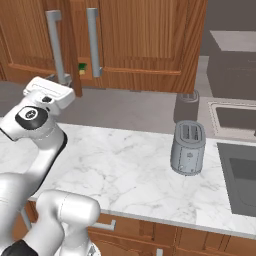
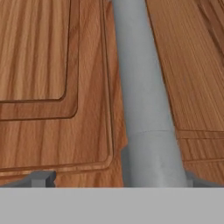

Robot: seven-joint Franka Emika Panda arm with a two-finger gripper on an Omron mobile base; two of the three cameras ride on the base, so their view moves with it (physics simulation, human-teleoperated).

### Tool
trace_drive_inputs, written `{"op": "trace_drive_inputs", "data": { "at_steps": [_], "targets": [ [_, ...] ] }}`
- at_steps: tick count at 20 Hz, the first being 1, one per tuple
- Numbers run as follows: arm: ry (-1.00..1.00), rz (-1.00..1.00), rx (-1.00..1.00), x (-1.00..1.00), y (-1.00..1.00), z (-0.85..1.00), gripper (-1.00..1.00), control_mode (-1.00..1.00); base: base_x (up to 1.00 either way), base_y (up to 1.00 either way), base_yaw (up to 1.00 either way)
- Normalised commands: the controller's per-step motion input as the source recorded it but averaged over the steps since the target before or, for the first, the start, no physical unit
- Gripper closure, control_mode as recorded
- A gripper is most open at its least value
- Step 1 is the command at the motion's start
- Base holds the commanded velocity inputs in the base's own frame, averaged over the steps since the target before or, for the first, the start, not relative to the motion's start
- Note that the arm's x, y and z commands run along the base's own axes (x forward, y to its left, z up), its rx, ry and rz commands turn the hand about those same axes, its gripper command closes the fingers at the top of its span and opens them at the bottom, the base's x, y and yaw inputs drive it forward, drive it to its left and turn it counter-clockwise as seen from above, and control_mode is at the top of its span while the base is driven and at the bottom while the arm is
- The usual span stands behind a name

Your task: Pick up the sponge and bar soap from the sink, and place them back in the cabinet, and close the cabinet doors.

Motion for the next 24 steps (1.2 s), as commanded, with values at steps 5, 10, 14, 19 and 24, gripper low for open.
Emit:
{"op": "trace_drive_inputs", "data": {
  "at_steps": [5,10,14,19,24],
  "targets": [
    [0.0,0.0,0.0,0.5,-0.03,0.0,-1.0,-1.0,0.0,0.0,0.0],
    [0.0,0.0,0.0,0.47,0.0,0.0,-1.0,-1.0,0.0,0.0,0.0],
    [0.0,0.0,0.0,0.4,0.0,0.0,-1.0,-1.0,0.0,0.0,0.0],
    [0.01,0.0,0.0,0.26,0.0,0.0,-1.0,-1.0,0.0,0.0,0.0],
    [0.02,0.0,0.0,0.24,0.0,0.0,-1.0,-1.0,0.0,0.0,0.0]
  ]
}}
